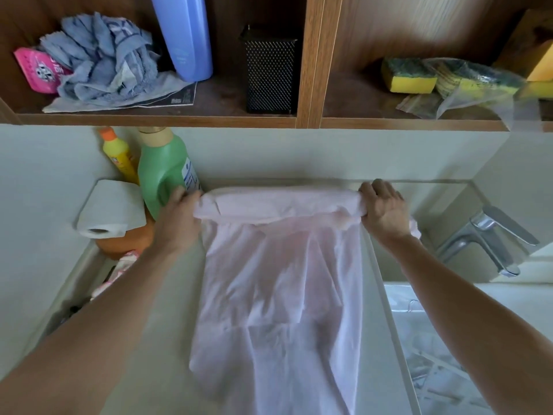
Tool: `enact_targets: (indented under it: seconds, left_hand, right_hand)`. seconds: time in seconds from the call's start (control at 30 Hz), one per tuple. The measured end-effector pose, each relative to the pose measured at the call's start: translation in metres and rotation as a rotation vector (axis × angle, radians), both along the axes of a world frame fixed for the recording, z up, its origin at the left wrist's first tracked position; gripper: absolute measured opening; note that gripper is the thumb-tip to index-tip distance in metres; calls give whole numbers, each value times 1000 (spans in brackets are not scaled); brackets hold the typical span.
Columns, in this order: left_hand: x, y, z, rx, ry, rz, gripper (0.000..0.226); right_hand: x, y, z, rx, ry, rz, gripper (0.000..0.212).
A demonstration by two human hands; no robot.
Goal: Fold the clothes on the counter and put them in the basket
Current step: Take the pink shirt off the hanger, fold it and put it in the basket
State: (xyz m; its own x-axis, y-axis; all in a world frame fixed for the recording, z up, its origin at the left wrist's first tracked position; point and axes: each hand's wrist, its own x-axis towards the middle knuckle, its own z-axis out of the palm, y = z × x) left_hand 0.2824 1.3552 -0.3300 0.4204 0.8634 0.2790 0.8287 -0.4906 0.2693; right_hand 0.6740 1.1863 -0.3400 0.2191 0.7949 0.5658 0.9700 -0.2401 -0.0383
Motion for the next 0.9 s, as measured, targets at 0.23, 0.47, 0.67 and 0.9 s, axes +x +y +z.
enact_targets:
  seconds: [0.23,0.47,0.67,0.9]
  left_hand:
    - [-63,-49,-90,-438,144,-89,32]
    - [-43,-36,-78,-139,-123,31,31]
    - [-14,-20,-90,-537,-29,61,87]
    - [-8,-35,-118,-529,467,53,93]
  right_hand:
    - [-3,-62,-72,-863,343,251,63]
    - [14,-41,-63,-152,554,-217,37]
    - [7,-32,-91,-301,873,-437,44]
    - [9,-52,-107,-228,790,-540,38]
